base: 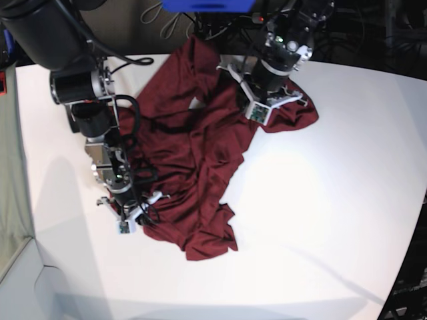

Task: Layout the t-shirt on the table in an organized manner, then fold the t-shirt properly
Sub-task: 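Grasp a shirt fold with the left gripper and lift it, then pull the held fold outward with the left gripper to spread the shirt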

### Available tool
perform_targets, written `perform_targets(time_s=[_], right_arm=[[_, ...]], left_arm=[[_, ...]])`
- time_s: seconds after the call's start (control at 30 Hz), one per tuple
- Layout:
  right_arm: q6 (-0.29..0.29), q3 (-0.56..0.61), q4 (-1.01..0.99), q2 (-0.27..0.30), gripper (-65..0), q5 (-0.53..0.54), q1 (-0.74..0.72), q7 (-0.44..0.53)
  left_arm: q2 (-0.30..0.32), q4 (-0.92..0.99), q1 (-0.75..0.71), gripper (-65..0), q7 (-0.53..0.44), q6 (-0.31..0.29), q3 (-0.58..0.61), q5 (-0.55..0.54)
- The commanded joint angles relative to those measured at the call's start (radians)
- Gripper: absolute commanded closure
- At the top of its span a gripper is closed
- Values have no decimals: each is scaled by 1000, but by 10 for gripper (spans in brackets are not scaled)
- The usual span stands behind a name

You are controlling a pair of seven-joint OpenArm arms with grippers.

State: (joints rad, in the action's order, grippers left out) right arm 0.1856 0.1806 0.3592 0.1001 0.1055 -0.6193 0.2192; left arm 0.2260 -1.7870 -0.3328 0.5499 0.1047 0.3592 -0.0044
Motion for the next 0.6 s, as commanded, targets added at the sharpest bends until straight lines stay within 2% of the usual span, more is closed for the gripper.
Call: perform_targets(time_s=[0.0, 0.03, 0.07, 0.27, 0.57], right_arm=[[-1, -2, 7, 5, 0, 0, -20, -11], [-1, -2, 7, 5, 0, 0, -20, -11], [-1, -2, 7, 5, 0, 0, -20, -11], [-1, -2, 7, 3, 0, 0, -20, -11], [-1, -2, 7, 2, 0, 0, -20, -11]], left_arm=[[5, -44, -10, -40, -21, 7, -10, 4], [5, -64, -22, -5, -21, 7, -33, 4], [3, -83, -38, 0, -21, 7, -58, 4], [-26, -193, -111, 0, -21, 0, -246, 4], [-53, -202, -116, 0, -21, -1, -469, 4]])
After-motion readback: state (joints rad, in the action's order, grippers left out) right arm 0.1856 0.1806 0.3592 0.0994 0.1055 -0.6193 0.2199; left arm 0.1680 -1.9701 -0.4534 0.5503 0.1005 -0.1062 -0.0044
